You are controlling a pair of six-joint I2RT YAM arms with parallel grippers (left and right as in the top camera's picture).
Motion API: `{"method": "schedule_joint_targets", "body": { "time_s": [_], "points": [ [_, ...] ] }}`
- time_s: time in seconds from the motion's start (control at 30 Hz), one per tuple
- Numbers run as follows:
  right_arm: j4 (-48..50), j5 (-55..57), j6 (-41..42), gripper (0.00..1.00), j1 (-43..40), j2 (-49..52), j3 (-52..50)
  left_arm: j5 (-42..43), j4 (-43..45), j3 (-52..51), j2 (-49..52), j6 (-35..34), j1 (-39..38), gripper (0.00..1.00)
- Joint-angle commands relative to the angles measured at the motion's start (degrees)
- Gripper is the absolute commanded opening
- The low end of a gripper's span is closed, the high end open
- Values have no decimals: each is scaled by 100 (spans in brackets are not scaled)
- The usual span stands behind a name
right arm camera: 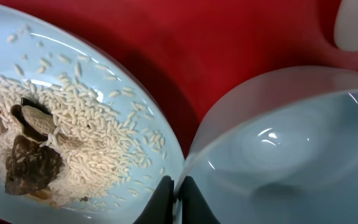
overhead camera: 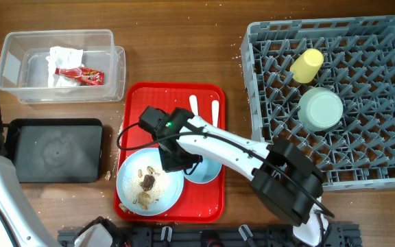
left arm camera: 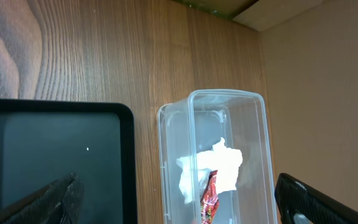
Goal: Sort waste into correct bins and load items into the dishwasher rack
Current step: 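Lift the light-blue bowl and place it in the rack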
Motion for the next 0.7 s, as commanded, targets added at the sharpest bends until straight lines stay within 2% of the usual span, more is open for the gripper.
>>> {"method": "schedule_joint_targets", "body": {
  "time_s": [0.0, 0.1, 0.17, 0.23, 0.3, 0.43, 0.5, 0.6, 0.67],
  "points": [
    [-389, 111, -282, 4, -201, 9, 448, -13, 9, 11, -20, -48, 15, 100],
    [-1300, 564, -649, 4, -573, -256, 1276, -13, 7, 11, -20, -48, 15, 100],
    [-1993, 1043, -1005, 4, -1123, -560, 2059, -13, 7, 11, -20, -48, 15, 100],
    [-2326, 1344, -1436, 4, -1832, -933, 2649, -13, 7, 11, -20, -48, 15, 100],
    [-2212, 1113, -2133, 4, -3303, -1596, 2909, -13, 7, 11, -20, -48, 15, 100],
    [-1593, -1344, -4229, 4, -6067, -1880, 2870, -13, 9, 11, -20, -48, 15, 100],
    [-1237, -2564, -4872, 4, -7254, -1615, 2669, -13, 7, 11, -20, -48, 15, 100],
    [-940, -4621, -5552, 4, -8365, -903, 2597, -13, 9, 11, -20, -48, 15, 100],
    [-905, -5554, -5742, 4, -8651, -433, 2597, -13, 7, 11, -20, -48, 15, 100]
  ]
}}
